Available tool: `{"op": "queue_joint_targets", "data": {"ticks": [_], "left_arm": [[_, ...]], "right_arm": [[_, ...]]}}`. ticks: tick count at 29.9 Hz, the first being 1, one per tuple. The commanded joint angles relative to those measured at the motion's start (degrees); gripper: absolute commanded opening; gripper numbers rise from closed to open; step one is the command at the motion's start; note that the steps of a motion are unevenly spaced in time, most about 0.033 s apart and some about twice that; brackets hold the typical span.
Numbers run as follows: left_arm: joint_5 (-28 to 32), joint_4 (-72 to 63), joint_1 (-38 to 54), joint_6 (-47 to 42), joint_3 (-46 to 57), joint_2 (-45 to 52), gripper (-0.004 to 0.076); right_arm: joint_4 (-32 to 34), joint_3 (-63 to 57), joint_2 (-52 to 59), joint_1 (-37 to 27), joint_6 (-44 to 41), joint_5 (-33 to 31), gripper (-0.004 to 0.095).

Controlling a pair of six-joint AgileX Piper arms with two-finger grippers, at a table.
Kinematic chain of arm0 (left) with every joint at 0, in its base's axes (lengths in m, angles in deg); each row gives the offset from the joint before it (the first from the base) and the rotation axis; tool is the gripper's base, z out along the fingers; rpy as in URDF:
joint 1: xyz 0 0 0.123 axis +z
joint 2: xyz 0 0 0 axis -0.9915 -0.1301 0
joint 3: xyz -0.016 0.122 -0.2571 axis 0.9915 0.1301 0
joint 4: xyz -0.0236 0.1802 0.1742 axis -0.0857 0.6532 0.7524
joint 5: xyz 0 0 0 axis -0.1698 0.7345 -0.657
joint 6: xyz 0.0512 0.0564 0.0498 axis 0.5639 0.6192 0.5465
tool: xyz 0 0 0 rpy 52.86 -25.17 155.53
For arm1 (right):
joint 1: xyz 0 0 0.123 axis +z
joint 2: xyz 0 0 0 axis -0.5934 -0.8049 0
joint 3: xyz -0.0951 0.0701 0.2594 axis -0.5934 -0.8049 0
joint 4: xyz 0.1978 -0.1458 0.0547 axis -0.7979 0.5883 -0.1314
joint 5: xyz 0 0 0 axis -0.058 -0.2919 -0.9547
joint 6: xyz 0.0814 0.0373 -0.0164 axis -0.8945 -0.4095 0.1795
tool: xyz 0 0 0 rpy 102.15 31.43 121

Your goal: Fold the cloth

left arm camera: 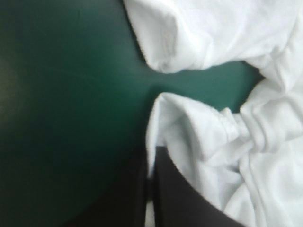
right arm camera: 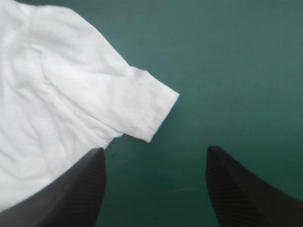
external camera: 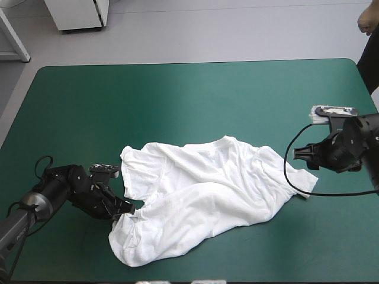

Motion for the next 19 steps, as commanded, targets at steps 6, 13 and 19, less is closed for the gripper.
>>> {"op": "queue_joint_targets", "data": {"ticks": [6, 13, 19], "left_arm": [[-0.9, 1.1, -0.5, -1.7, -0.2, 0.0, -0.001], [-0.9, 3.0, -0.5, -2.1, -0.2, 0.0, -0.001], [-1.5, 3.0, -0.5, -2.6, -0.2, 0.0, -0.001]], "right_arm": [[-3.5, -5.7, -5.1, -4.0, 0.9, 9.4, 0.0577], [-4.7, -5.8, -11.9, -6.7, 2.5, 11.9, 0.0577], [-6.9, -8.4, -16.4, -6.7, 2.8, 16.7, 0.0577]]}}
